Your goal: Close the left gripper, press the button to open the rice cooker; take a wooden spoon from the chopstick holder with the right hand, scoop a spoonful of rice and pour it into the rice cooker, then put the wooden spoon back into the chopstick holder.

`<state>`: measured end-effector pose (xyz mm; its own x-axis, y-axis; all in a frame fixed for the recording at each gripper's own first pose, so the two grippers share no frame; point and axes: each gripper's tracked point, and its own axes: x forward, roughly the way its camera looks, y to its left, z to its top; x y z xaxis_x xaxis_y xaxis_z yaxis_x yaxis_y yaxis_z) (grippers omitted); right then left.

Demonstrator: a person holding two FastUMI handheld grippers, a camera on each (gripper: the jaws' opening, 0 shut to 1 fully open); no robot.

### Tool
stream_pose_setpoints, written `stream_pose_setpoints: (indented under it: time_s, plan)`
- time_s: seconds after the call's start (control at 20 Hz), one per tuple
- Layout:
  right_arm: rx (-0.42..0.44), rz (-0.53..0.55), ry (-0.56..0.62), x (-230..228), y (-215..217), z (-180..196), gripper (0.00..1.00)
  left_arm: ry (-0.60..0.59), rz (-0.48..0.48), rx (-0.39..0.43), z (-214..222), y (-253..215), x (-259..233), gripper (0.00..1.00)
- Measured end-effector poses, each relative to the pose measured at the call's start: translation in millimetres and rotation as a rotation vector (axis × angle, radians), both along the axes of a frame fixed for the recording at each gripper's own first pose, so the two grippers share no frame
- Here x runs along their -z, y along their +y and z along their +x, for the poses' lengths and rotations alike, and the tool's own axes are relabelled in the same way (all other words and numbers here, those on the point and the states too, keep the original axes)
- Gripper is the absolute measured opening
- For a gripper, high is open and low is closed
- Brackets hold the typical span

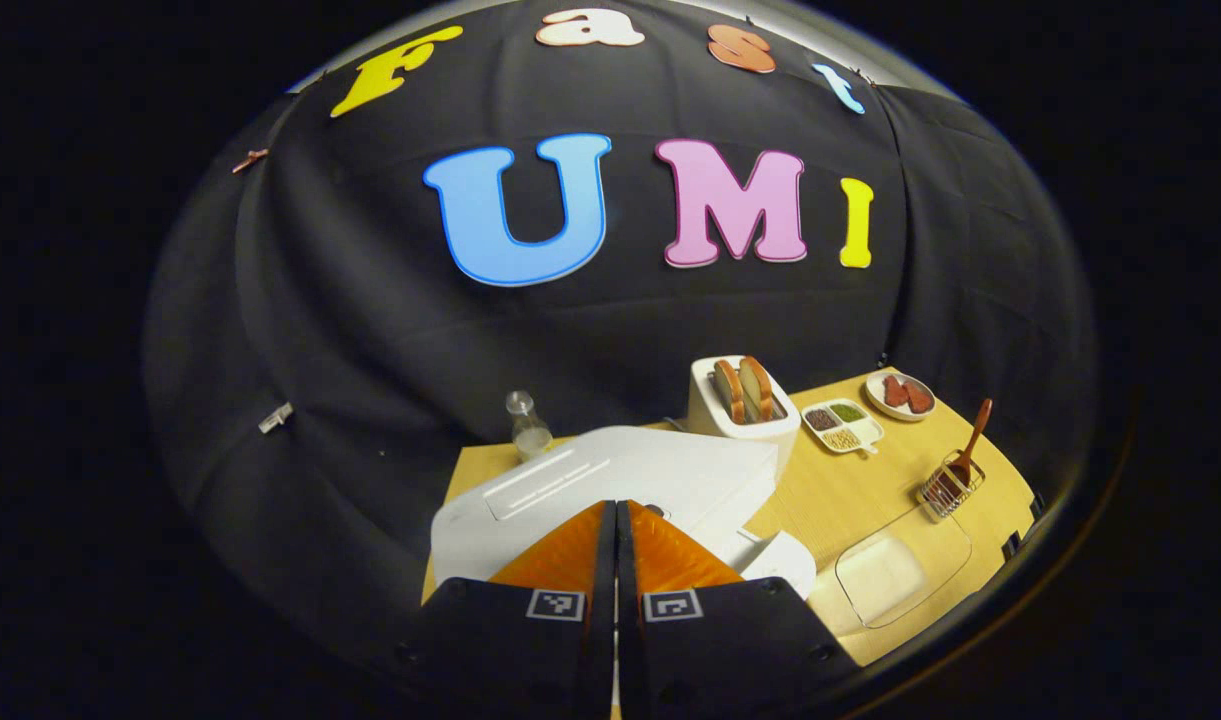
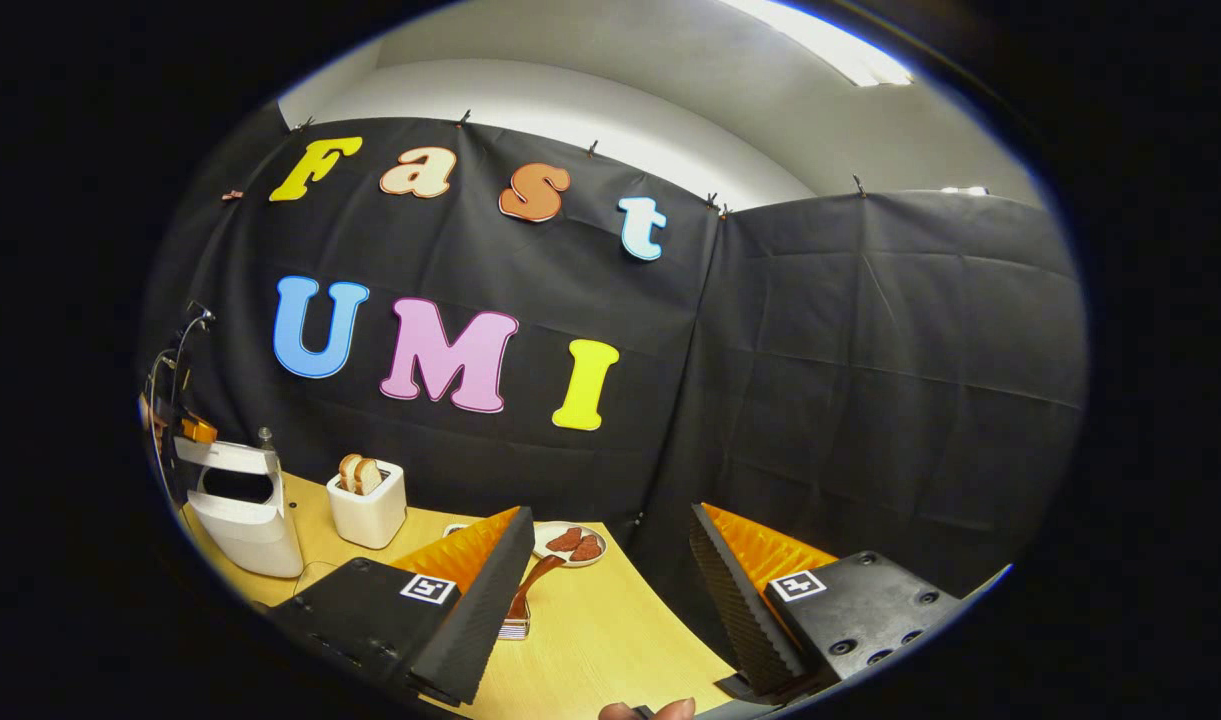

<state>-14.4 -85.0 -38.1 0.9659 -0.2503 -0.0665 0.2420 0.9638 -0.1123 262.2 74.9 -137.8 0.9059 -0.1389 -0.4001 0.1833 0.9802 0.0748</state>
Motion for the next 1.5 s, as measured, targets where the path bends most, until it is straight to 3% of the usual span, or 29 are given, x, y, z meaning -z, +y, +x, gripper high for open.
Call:
stream_pose_setpoints:
  time_s: [0.3,0.45,0.55,0.6,0.65,0.75,0.8,0.9,1.1,1.5]
  plan:
    - [-0.011,0.005,-0.005,-3,-2,-11,0.98,-0.22,0.056,-0.082,-13,15,-62,0.07]
    - [-0.024,0.006,0.0,-1,0,-16,0.98,-0.276,0.004,-0.095,-31,12,-81,0.1]
    - [-0.031,0.002,-0.003,-4,0,-21,0.98,-0.297,-0.026,-0.098,-44,10,-88,0.18]
    - [-0.033,0.0,-0.005,-4,-1,-23,0.98,-0.304,-0.033,-0.107,-51,12,-93,0.39]
    - [-0.035,0.0,-0.005,-5,-1,-26,0.98,-0.306,-0.039,-0.116,-57,13,-94,0.39]
    - [-0.046,0.002,-0.005,-4,0,-28,0.98,-0.31,-0.065,-0.114,-72,8,-99,0.77]
    - [-0.053,0.004,-0.004,-2,1,-26,0.97,-0.317,-0.078,-0.115,-80,7,-103,0.91]
    - [-0.065,0.012,0.004,2,3,-26,0.98,-0.341,-0.084,-0.125,-98,7,-112,0.96]
    - [-0.091,0.025,0.014,12,9,-11,0.97,-0.372,-0.087,-0.115,-132,-8,-126,0.96]
    - [-0.252,0.119,0.067,43,31,38,0.98,-0.423,-0.131,-0.115,-188,-32,-143,0.96]
